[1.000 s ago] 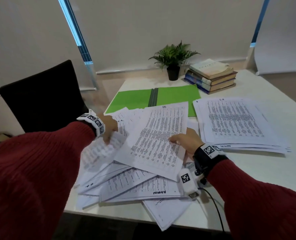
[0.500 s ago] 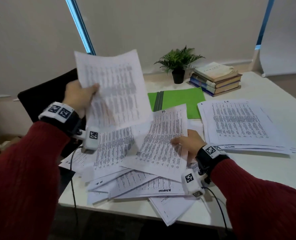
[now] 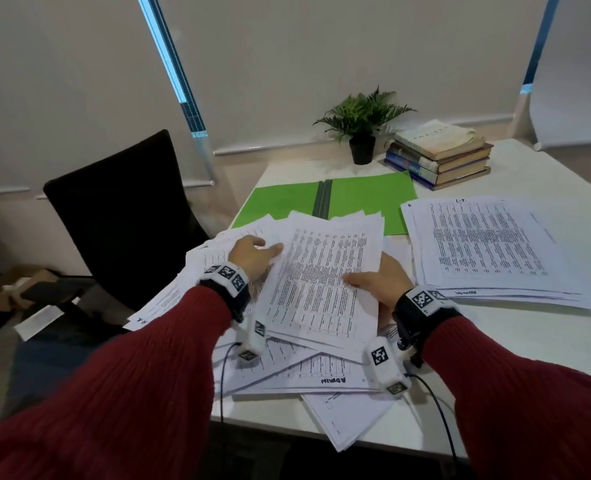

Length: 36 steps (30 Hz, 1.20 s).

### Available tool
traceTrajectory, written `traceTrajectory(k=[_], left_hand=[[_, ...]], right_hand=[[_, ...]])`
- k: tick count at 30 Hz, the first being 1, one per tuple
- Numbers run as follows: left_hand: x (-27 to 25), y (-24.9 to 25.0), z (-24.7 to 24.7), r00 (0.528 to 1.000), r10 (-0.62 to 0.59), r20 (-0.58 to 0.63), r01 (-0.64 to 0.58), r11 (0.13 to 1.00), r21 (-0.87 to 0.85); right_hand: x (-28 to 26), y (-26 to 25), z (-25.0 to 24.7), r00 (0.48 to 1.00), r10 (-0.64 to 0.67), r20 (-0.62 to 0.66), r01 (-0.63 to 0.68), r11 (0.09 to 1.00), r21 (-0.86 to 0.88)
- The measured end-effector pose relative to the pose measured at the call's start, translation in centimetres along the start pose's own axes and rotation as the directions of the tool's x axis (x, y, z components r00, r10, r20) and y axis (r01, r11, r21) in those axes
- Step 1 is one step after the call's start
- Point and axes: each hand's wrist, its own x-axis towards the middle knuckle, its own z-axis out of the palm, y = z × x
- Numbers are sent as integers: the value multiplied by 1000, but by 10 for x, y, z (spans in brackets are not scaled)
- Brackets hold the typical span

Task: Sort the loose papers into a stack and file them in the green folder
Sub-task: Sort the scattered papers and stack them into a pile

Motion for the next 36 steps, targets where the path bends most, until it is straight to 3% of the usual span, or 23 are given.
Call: traceTrajectory(k=[2,4,5,8,10,14,19,25,28,30,33,36], left_hand=[[7,-26,-33,992,-50,-114,72,977,202],[13,-61,-65,960,-164,-229,237,908,345],[13,-75,-75,946,-227,-231,301,879,369],[7,-97,-80,941,-304,-148,333,908,253],[7,-100,-77,937,-291,-191,330,918,220],[-1,-89,-71,935,-120,-334,230,921,314],[-8,-77,-82,896,61,-440,7,989,150],[-10,-40,-132,769,109,-630,-188,980,-60],[-7,-20,-157,726,101,-680,-322,924,-206],[-7,-8,-163,753,95,-651,-374,876,-305],[-6,7,-148,841,94,-532,-363,828,-428],[-7,12,-113,917,128,-378,-290,865,-410]], right_hand=[[2,3,0,1000,0,-27,1,1000,26],[3,4,-1,1000,-4,-20,5,998,57],[3,5,-1,1000,-7,-13,7,998,62],[4,5,0,1000,2,6,-2,997,80],[4,5,0,1000,7,14,-8,996,94],[3,5,0,1000,10,15,-11,997,73],[0,3,0,1000,6,22,-7,998,67],[-1,0,0,998,25,51,-28,998,60],[-2,-1,-1,998,25,53,-28,998,63],[-4,-3,-1,998,30,51,-33,998,55],[-2,-2,0,997,47,58,-52,995,83],[1,-1,0,996,81,44,-87,982,167]])
